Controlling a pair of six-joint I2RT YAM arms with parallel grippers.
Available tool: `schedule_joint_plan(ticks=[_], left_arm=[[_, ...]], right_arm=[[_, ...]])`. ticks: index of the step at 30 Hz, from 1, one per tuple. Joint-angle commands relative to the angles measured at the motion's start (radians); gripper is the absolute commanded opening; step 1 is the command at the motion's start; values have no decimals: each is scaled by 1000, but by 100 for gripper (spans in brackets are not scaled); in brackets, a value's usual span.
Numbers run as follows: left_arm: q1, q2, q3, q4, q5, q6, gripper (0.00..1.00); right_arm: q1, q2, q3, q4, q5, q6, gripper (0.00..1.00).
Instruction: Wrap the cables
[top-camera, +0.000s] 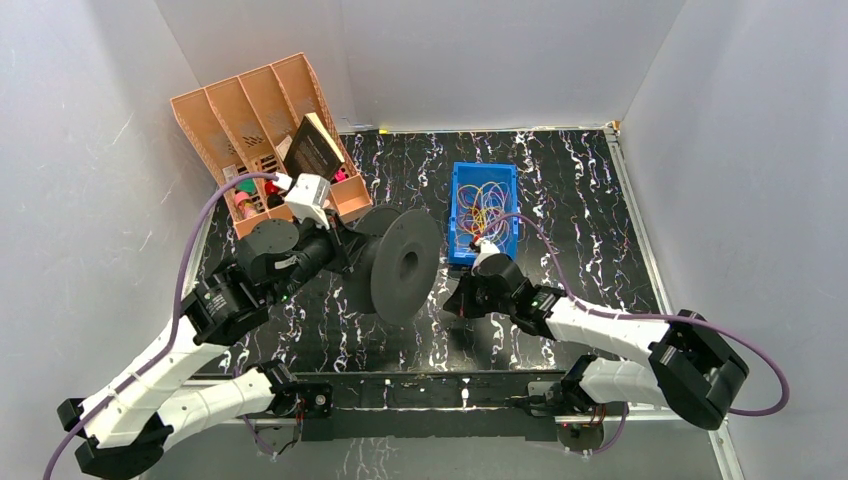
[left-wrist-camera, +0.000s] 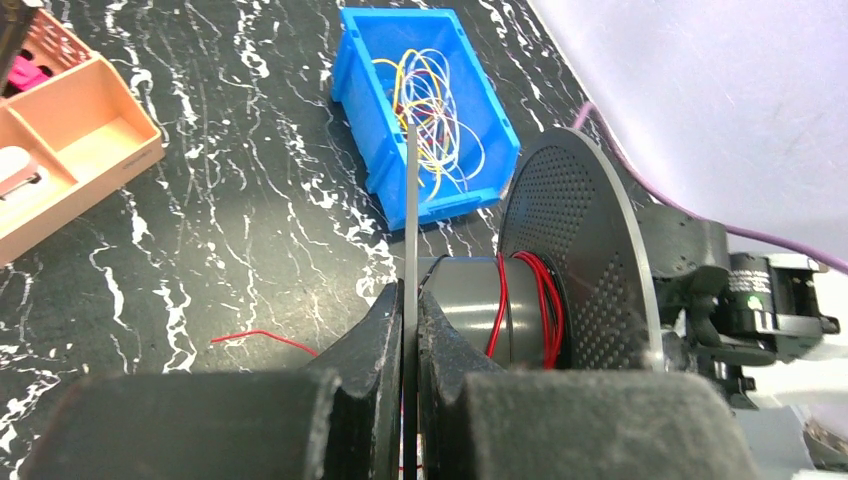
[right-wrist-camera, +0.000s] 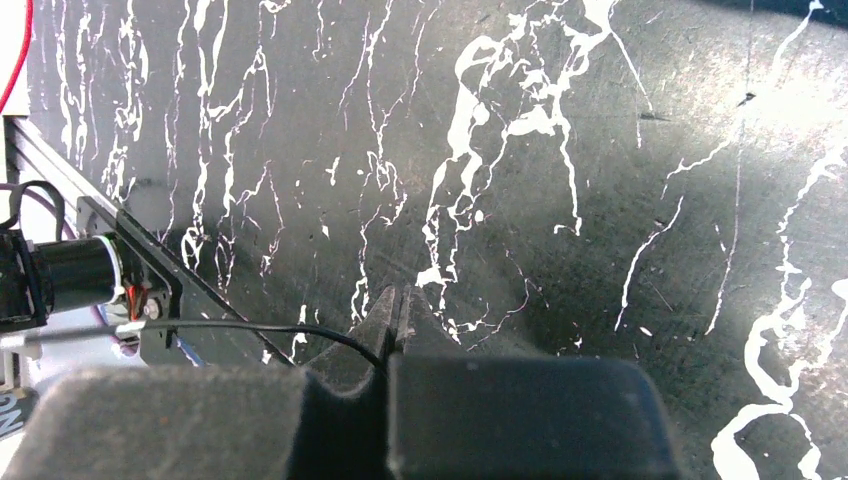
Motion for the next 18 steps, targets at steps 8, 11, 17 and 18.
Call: schedule_joint_plan(ticks=[8, 11, 17, 18], left_arm=[[2, 60, 47, 81, -321, -44, 0], [3, 93, 38, 100, -392, -32, 0], [3, 153, 8, 138, -482, 10, 0], [2, 162, 4, 139, -491, 19, 0]], right_arm=[[185, -89, -23, 11, 102, 73, 0], [306, -78, 11, -23, 183, 78, 0], [445, -39, 136, -98, 249, 47, 0], [460, -32, 161, -113, 250, 42, 0]])
